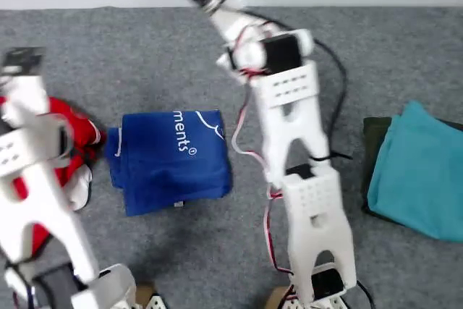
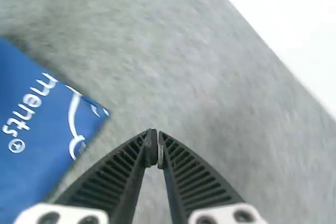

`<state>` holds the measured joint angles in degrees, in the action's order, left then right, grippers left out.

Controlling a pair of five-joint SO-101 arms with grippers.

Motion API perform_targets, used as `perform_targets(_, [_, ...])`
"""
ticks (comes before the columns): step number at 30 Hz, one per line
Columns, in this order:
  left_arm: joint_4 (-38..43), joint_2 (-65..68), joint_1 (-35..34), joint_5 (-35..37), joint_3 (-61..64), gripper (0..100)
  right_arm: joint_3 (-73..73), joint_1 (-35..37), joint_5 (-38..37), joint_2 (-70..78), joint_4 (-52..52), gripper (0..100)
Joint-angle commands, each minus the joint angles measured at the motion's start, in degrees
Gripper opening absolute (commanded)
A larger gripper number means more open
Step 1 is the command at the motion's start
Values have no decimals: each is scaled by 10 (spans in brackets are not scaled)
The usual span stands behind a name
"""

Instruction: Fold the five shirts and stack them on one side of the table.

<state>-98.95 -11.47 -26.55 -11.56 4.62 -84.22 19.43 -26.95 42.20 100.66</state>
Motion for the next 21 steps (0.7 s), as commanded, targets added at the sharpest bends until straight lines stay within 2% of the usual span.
perform_targets(1, [-8,64,44,22,-33,105,124,-45,41,-136,25,16])
perform_targets(10, [-11,173,115,32,-45,197,436,-119,60,-378,22,16])
perform_targets(16, [-5,253,160,33,-47,197,538,-184,61,-466,22,16])
perform_targets(21, [19,297,158,39,-47,184,593,-212,59,-517,22,16])
